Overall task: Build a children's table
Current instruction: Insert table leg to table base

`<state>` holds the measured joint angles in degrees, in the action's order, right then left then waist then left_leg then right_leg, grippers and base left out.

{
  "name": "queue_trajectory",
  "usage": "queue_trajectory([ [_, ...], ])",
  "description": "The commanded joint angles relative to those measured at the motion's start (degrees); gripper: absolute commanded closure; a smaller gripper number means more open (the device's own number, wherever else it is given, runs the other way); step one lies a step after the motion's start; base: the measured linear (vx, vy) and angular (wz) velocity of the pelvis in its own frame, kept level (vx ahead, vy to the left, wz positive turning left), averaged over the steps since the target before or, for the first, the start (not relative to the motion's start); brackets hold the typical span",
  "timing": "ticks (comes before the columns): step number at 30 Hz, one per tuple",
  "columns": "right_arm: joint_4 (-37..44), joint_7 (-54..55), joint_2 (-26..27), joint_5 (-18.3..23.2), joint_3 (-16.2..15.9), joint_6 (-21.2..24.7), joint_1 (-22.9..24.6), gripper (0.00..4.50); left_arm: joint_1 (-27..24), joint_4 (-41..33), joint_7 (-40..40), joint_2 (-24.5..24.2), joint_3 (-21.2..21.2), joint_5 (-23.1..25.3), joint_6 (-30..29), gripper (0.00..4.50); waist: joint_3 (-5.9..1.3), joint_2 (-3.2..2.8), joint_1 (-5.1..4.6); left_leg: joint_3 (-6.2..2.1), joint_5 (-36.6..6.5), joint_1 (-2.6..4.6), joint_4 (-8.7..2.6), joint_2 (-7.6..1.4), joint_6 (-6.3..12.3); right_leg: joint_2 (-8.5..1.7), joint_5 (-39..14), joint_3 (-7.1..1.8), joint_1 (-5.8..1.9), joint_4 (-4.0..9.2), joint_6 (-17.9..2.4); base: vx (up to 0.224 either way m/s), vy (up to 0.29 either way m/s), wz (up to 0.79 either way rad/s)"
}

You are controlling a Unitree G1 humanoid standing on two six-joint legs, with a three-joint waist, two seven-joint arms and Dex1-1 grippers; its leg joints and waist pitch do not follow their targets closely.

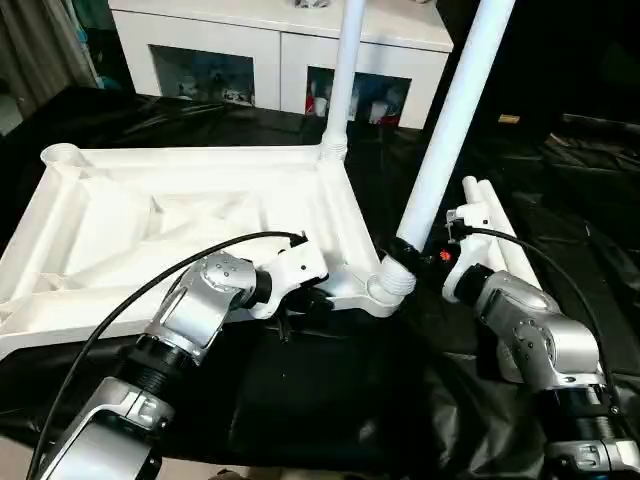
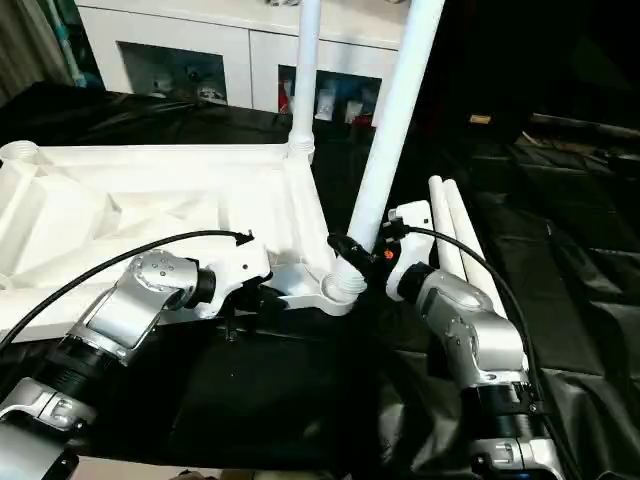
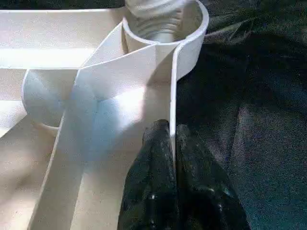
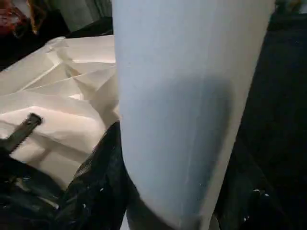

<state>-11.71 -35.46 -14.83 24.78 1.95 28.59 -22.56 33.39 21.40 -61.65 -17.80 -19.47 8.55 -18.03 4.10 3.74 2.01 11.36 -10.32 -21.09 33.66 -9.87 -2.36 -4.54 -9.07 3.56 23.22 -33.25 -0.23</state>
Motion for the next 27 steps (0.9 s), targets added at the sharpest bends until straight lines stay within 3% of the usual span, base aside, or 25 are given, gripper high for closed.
queue_trajectory([
  [1, -0.2, -0.8, 0.0, 0.9, 0.5, 1.1, 0.1, 2.62, -1.4, -0.5, 1.4, 1.2, 0.7, -2.5, 0.4, 4.50, -3.16, 0.77, 0.22, -1.59, -11.5, 0.84, -4.32, -3.61, 2.67, -4.44, -18.5, -2.75, -1.97, 3.68, -10.8, 0.000, 0.000, 0.00],
  [10, -2.4, -2.3, 0.6, 1.1, -0.1, 0.2, 0.5, 2.62, -1.3, -0.8, 1.8, 1.4, 0.9, -2.7, 0.0, 4.50, -2.91, 0.80, 0.27, -1.67, -12.3, 0.76, -4.45, -3.63, 2.10, -4.63, -20.3, -2.81, -1.86, 3.87, -10.5, 0.000, 0.000, 0.00],
  [11, -5.9, -1.9, 1.8, 0.4, 0.8, -2.5, 0.0, 2.62, -1.3, -0.8, 1.8, 1.1, 1.0, -2.6, 0.2, 4.50, -2.84, 0.67, 0.16, -1.71, -13.1, 0.76, -4.50, -3.62, 1.82, -4.69, -20.8, -2.81, -1.73, 3.94, -10.6, 0.000, 0.000, 0.00],
  [17, -9.1, -2.3, 3.3, 0.9, 2.3, -4.3, 0.0, 2.62, -1.3, -0.8, 2.3, 1.0, 1.6, -2.7, 0.7, 4.50, -2.22, 0.45, 0.08, -1.83, -14.9, 0.76, -4.86, -3.65, 1.52, -4.54, -21.4, -2.85, -1.53, 4.17, -10.5, 0.000, 0.000, 0.00],
  [20, -11.1, -3.3, 4.0, 1.7, 2.8, -5.4, 0.5, 2.63, -1.0, -0.5, 2.6, 0.8, 2.2, -3.0, 0.9, 4.50, -2.02, 0.45, -0.02, -1.95, -16.7, 0.80, -4.97, -3.64, 1.28, -4.70, -24.0, -2.87, -1.46, 4.52, -10.0, 0.000, 0.000, 0.00],
  [22, -12.2, -4.3, 4.6, 2.0, 3.2, -6.3, 0.7, 2.63, -0.7, -0.1, 2.6, 0.8, 2.5, -3.2, 1.5, 4.50, -1.72, 0.99, -0.27, -2.06, -18.2, 0.74, -5.10, -3.66, 1.17, -4.75, -26.8, -2.83, -1.27, 4.88, -9.2, 0.000, 0.000, 0.00],
  [23, -12.5, -4.6, 4.8, 2.1, 3.4, -6.8, 0.9, 2.63, -0.7, 0.0, 2.6, 0.7, 2.6, -3.2, 1.8, 4.50, -1.68, 0.71, -0.20, -2.18, -18.3, 0.83, -5.16, -3.70, 1.09, -4.84, -27.8, -2.87, -1.21, 4.92, -8.9, 0.000, 0.000, 0.00],
  [24, -12.6, -4.9, 5.1, 2.3, 3.6, -7.1, 1.1, 2.63, -0.6, 0.2, 2.9, 0.7, 2.7, -3.2, 2.1, 4.50, -1.48, 1.02, -0.30, -2.14, -18.7, 0.87, -5.22, -3.73, 1.00, -4.80, -28.6, -2.86, -1.01, 5.12, -8.6, 0.000, 0.000, 0.00],
  [27, -12.4, -5.1, 6.1, 1.8, 3.5, -9.5, 2.6, 2.63, -0.5, 0.4, 3.8, 0.7, 3.5, -3.4, 2.7, 4.50, -1.06, 0.91, -0.35, -2.33, -20.3, 0.90, -5.51, -3.84, 0.35, -4.86, -30.3, -2.90, -0.70, 5.30, -8.0, 0.000, 0.000, 0.00],
])
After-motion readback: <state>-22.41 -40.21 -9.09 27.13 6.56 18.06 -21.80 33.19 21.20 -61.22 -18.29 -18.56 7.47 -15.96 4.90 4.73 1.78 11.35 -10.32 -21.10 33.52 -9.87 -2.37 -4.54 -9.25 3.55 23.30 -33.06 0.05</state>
